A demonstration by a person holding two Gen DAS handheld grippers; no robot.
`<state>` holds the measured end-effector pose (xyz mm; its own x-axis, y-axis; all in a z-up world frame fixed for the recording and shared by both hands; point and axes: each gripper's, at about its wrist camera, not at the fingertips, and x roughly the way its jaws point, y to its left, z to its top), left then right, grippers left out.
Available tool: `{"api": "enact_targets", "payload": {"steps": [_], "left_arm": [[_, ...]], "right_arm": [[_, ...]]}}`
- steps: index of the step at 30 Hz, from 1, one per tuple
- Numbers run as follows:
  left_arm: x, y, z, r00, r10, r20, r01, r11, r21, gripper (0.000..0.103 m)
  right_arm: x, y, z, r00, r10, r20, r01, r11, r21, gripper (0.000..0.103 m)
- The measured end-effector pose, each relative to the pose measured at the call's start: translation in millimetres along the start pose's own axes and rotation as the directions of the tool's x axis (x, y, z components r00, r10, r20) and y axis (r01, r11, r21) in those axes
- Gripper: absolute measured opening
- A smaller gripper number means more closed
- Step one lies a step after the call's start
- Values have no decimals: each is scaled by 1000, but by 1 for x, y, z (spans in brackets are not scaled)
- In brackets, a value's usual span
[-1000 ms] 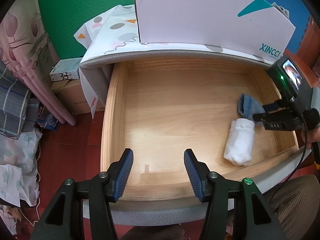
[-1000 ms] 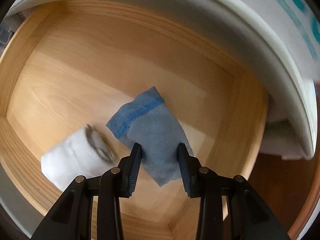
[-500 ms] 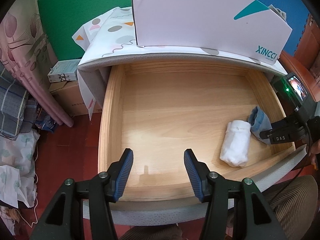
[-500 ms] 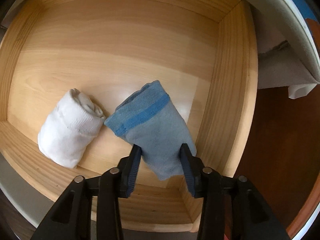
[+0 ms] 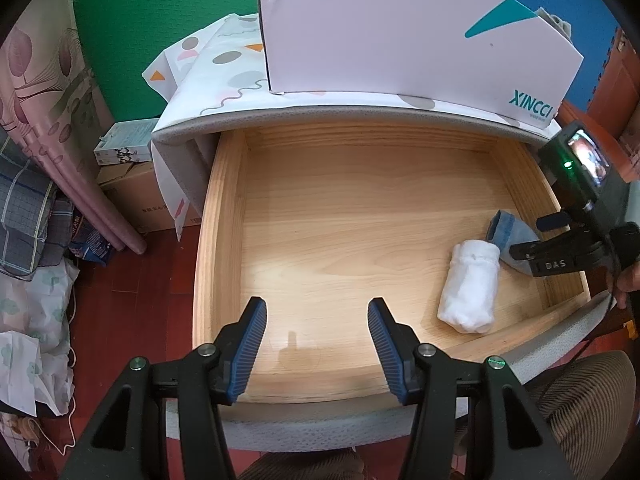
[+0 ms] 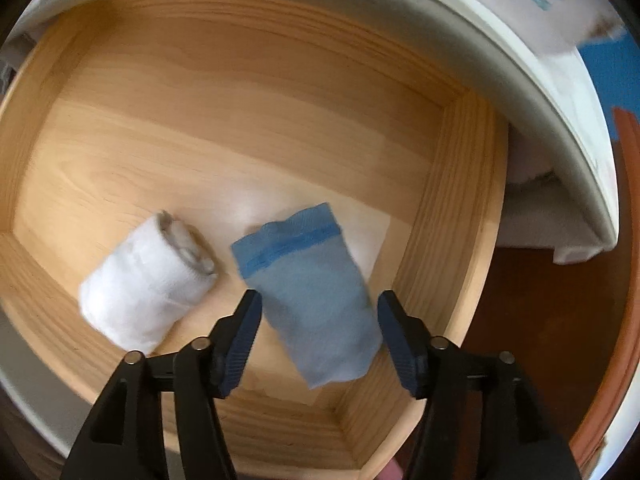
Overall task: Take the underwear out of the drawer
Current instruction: 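Lift the blue sock with the right tool and hold it above the drawer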
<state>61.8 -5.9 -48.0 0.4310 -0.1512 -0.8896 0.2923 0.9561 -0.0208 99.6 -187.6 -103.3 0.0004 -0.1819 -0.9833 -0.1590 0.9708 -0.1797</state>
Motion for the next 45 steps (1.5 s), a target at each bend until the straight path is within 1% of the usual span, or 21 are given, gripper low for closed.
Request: {"api": "enact_targets", "payload": {"steps": [2,4,7,8,9,10,12,15,16,20,24,26,27,29,30,33,37,39,40,41,45], "left_arm": [[1,0,0,1000,0,-3,0,1000,2,54],[1,1,0,1000,0,-6,0,1000,0,54],[1,1,1,1000,-3,-7,3,1000,-1,54],[1,0,1,1000,-3,-8,3,1000,1,54],[1,0,1,1000,-3,-9,3,1000,3,54],[1,-1,2,1000,-3,-10,3,1000,7,54],[1,-3,2,1000,0,-10,0,1000,15,54],[3,-7,3,1000,0,-13,0,1000,26,54],[3,-9,3,1000,-1,-14,1,1000,31,54],[3,-14,3,1000,-21,-22,22,999,50,54],[9,-21,5,997,-43,-65,48,996,75,54],[11,-26,6,996,-43,-79,51,994,93,54],[11,-29,7,996,-44,-81,52,994,97,54],[12,-34,7,995,-51,-90,60,993,105,54],[14,-38,7,993,-59,-106,70,992,104,54],[20,-49,6,984,-86,-154,103,988,111,54],[25,-65,12,978,-107,-182,129,985,115,54],[27,-74,18,973,-119,-196,143,983,112,54],[29,-78,21,968,-134,-210,159,981,108,54],[31,-81,23,963,-148,-227,175,979,105,54],[38,-90,32,953,-151,-264,186,976,113,54]], "right_arm": [[8,3,11,1000,10,-9,-10,1000,-3,59],[17,3,30,999,26,-19,-26,1000,-6,54],[20,1,35,999,33,-32,-32,999,17,50],[20,1,35,999,40,-35,-39,999,27,49],[16,-20,30,998,49,-42,-48,998,39,48],[20,-28,29,997,62,-53,-59,997,51,48],[21,-34,28,994,84,-74,-78,994,77,47],[22,-35,23,989,105,-103,-94,990,107,47],[20,-34,28,988,105,-111,-93,990,107,47],[30,-29,21,983,105,-148,-88,989,116,46],[28,-26,22,984,103,-144,-85,988,130,45],[32,-28,6,986,99,-134,-81,988,133,45],[28,-46,12,987,95,-129,-77,988,137,45],[28,-42,7,991,79,-113,-63,988,140,45],[31,-44,1,991,76,-108,-60,988,144,45],[31,-44,3,991,85,-108,-68,986,154,45],[35,-37,-6,991,80,-111,-62,986,158,45],[39,-42,-13,991,79,-106,-62,986,156,45],[28,-48,-20,992,79,-103,-62,986,154,45],[28,-47,-20,992,79,-102,-62,986,153,45],[27,-47,-24,992,77,-99,-62,986,153,45]]}}
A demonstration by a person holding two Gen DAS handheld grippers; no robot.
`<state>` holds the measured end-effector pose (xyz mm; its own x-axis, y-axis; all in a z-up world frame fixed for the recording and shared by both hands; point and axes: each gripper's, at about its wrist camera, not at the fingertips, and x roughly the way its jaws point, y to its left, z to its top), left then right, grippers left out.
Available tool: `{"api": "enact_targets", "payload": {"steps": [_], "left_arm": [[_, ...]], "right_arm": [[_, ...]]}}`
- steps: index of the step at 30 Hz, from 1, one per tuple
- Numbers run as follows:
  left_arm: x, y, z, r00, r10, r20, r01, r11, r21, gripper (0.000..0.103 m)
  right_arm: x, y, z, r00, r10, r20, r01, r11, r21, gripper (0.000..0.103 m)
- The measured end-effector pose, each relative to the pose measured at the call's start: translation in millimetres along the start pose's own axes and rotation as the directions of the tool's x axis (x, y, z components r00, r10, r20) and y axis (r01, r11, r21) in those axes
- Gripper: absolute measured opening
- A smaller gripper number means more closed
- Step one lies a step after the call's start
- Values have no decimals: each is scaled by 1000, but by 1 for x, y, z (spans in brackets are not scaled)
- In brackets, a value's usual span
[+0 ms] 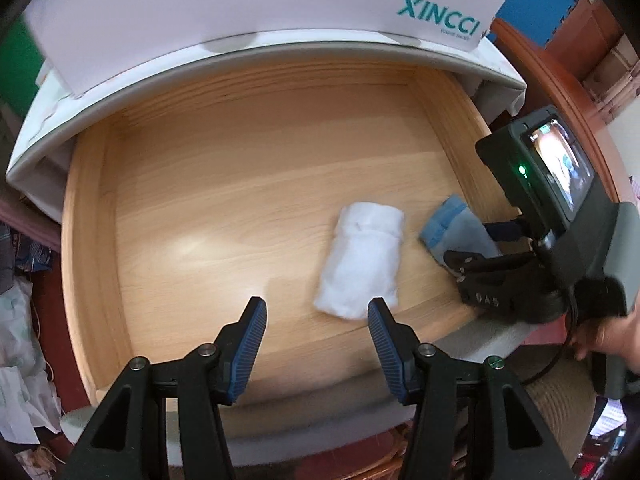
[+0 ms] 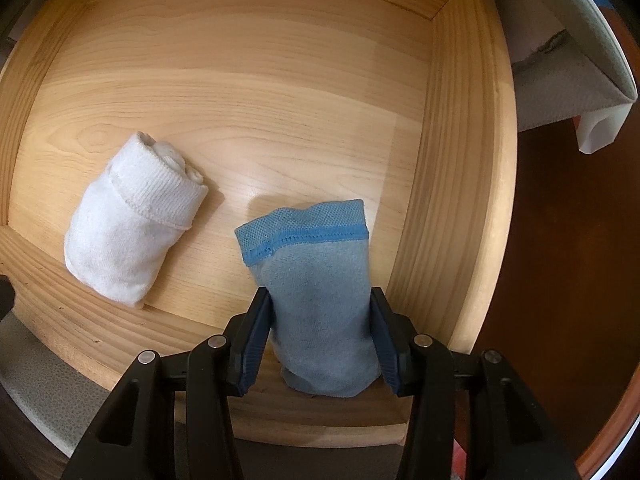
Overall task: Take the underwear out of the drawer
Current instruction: 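Lift the blue sock with the right tool and hold it above the drawer, then reach the left tool into the drawer and grasp the white rolled sock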
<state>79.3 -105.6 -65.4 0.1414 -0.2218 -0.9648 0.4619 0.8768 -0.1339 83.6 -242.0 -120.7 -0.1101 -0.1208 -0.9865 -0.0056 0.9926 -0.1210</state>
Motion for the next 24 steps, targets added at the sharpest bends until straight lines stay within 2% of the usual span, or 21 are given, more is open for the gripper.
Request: {"api": "enact_targets", "payload": {"steps": [4,11,15,17,19,21,24], "left_arm": [[13,-1,12,996,-38,-75,37,999,-23,54],[33,-3,28,982,-40,-182,33,998,-44,54],[43,-8,36,977,-40,-210,31,999,-44,54],[44,-11,41,973,-64,-222,54,997,-52,54],[45,-13,45,968,-100,-229,89,994,-56,61],[47,-15,50,962,-133,-237,119,990,-69,63],[52,-14,56,959,-133,-252,112,989,-95,64]], "right_arm": [[2,1,0,1000,3,4,-3,1000,-1,45],[1,1,-1,1000,3,4,-3,1000,-1,45],[1,1,-1,1000,3,4,-3,1000,-1,45],[1,0,-1,1000,3,5,-3,1000,-1,45],[1,0,-1,1000,3,4,-3,1000,-1,45],[1,0,-1,1000,3,5,-3,1000,-1,45],[0,0,-1,1000,3,5,-3,1000,-1,45]]}}
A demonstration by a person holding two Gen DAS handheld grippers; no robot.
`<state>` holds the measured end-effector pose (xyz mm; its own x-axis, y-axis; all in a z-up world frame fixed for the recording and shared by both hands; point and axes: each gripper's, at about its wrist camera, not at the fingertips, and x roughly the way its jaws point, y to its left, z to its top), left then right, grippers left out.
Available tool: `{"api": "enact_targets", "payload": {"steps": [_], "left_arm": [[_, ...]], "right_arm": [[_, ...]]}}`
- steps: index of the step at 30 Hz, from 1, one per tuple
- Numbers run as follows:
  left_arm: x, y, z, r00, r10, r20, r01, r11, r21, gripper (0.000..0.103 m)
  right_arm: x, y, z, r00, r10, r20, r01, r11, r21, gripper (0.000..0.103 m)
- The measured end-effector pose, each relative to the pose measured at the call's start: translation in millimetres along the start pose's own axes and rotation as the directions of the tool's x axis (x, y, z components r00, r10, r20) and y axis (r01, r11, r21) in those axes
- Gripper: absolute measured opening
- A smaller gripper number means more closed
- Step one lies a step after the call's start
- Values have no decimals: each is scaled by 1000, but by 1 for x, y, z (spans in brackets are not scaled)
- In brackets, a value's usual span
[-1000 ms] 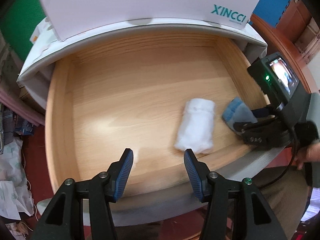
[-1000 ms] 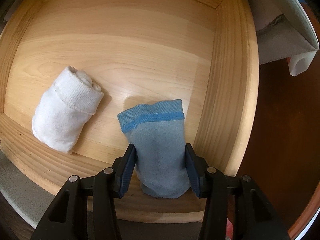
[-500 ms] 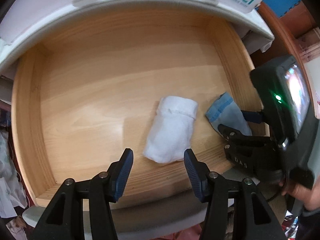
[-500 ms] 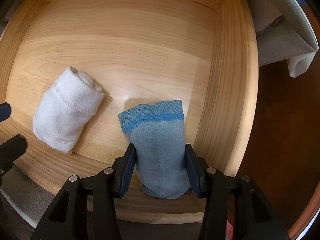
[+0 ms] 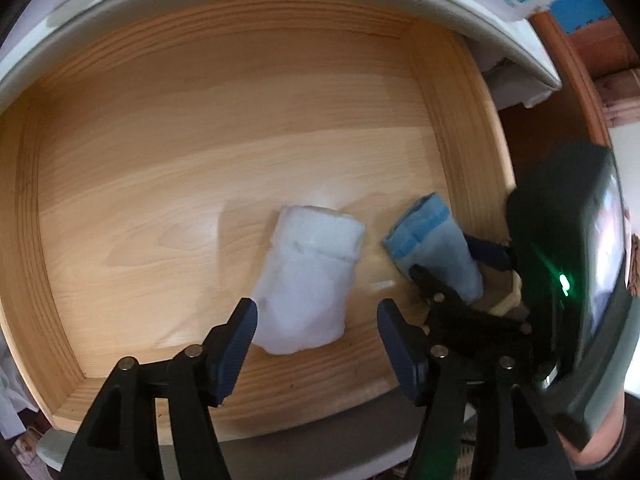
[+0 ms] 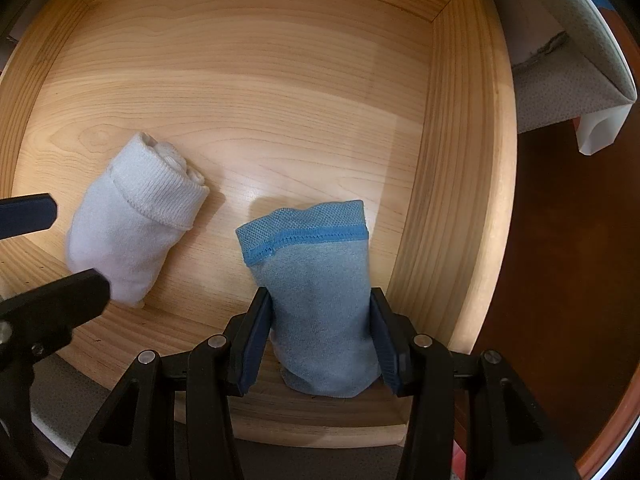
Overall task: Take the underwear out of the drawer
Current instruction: 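Reach the left tool into the drawer and grasp the white rolled sock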
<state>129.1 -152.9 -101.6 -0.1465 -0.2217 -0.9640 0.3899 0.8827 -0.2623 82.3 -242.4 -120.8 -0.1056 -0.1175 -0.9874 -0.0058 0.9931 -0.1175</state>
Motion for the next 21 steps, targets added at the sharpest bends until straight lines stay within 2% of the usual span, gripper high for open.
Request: {"api": "enact_targets", "payload": {"steps": [4,10,21], "left_arm": [[8,2,9,1000,4,-22,-4,999,-32,64],[25,5,21,995,67,-72,-71,996,-49,64],[37,12,33,986,109,-129,-117,991,-62,66]], "right_arm": [[-1,-1,-1,1000,0,0,0,1000,0,45],[-2,-2,-1,1000,0,0,0,1000,0,44],[-2,-3,-1,1000,0,1,0,1000,0,44]]}}
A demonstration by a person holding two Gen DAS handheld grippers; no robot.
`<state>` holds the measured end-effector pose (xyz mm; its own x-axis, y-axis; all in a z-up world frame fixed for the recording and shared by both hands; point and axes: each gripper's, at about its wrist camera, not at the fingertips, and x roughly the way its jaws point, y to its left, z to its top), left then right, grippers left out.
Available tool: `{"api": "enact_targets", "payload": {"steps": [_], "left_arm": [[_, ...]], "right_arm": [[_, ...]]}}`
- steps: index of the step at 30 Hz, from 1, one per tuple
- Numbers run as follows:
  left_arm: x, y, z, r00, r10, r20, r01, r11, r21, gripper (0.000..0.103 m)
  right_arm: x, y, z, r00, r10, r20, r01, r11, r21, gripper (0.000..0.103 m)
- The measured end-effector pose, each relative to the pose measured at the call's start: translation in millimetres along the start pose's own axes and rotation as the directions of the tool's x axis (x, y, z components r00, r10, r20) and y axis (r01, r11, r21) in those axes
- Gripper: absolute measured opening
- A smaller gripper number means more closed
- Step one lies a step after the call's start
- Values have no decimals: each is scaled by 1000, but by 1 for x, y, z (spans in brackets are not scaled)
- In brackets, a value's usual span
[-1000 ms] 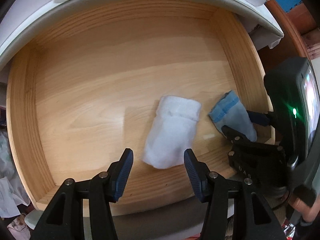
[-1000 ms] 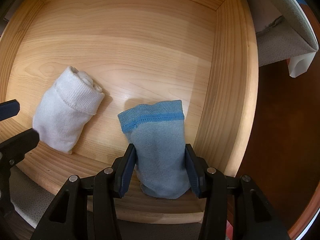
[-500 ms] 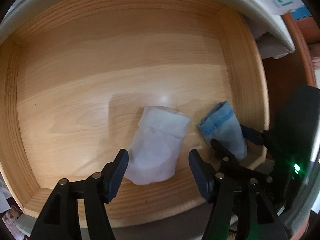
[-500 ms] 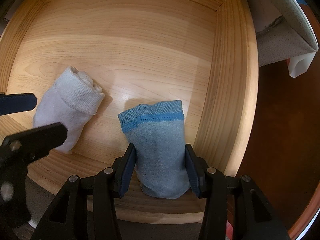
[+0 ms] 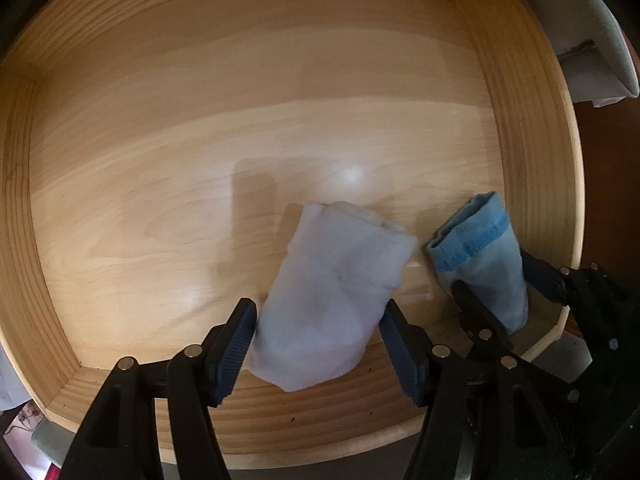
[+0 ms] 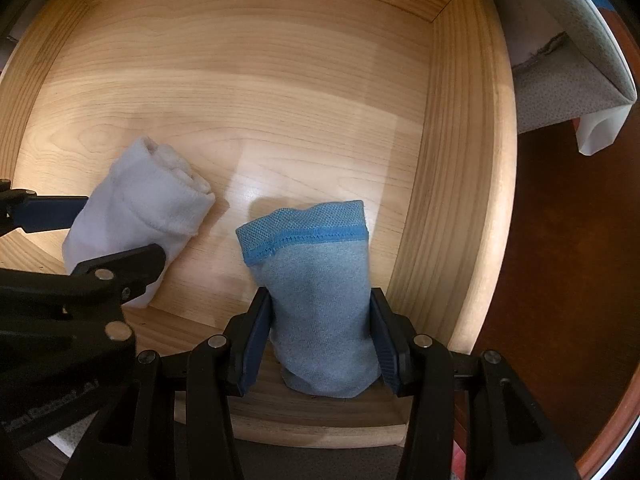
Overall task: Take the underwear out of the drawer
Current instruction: 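Reach the left tool into the drawer and grasp the white rolled sock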
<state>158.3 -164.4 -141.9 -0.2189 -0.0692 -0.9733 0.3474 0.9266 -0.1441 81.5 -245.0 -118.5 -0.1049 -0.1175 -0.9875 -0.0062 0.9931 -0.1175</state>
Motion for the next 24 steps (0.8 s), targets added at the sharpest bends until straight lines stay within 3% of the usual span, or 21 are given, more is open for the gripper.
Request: {"api": "enact_targets", "payload": {"steps": [7,11,24], "left_arm": [[15,6,-1,997,66,-26,-67,998,-21,66],[21,22,0,996,65,-61,-69,995,-70,64],[14,36,-6,997,70,-36,-73,993,-94,58]], "right_arm": [[0,-1,0,1000,0,0,0,1000,-1,44],[0,-1,0,1000,0,-1,0,1000,-1,44],[-4,-2,1,1000,-4,-2,4,1000,-1,45]]}}
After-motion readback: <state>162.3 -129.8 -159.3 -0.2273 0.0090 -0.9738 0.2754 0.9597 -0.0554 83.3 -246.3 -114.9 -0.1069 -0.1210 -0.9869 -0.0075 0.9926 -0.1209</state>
